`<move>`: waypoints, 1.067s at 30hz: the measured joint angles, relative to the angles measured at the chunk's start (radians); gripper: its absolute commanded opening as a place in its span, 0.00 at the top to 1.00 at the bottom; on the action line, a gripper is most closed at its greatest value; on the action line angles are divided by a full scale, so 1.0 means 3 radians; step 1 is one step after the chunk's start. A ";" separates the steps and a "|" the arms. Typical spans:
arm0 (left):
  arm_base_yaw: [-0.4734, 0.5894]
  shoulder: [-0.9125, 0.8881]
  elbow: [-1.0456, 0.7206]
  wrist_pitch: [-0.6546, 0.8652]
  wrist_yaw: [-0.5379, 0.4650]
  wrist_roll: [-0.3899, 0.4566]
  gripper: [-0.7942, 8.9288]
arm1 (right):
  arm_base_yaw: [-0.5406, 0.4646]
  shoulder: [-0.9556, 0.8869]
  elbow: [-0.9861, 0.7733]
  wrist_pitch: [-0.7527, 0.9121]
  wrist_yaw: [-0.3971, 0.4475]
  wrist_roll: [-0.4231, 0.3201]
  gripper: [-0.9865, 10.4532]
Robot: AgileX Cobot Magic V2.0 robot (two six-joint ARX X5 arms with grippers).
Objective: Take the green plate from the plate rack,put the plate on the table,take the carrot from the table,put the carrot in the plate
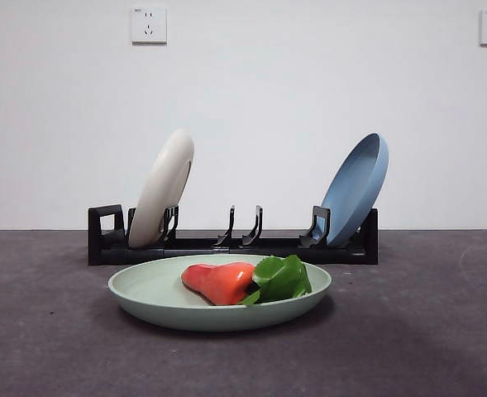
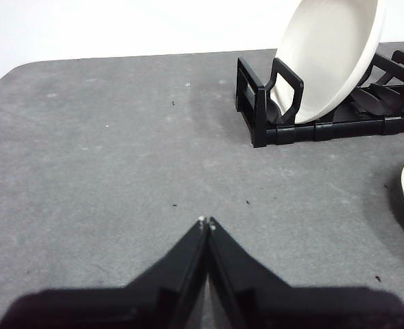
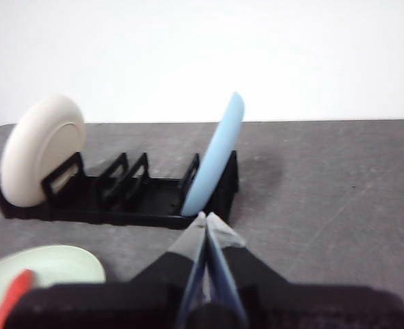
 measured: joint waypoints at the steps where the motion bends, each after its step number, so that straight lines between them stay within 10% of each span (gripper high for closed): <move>1: 0.0000 0.0000 0.0000 0.0000 0.0000 0.0000 0.92 | -0.0015 -0.0081 -0.0118 0.0055 0.0001 -0.0011 0.91; 32: 0.0000 0.0000 0.0000 0.0001 0.0001 -0.0001 0.92 | -0.0038 -0.0936 -0.1102 -0.0036 0.0095 0.0195 0.91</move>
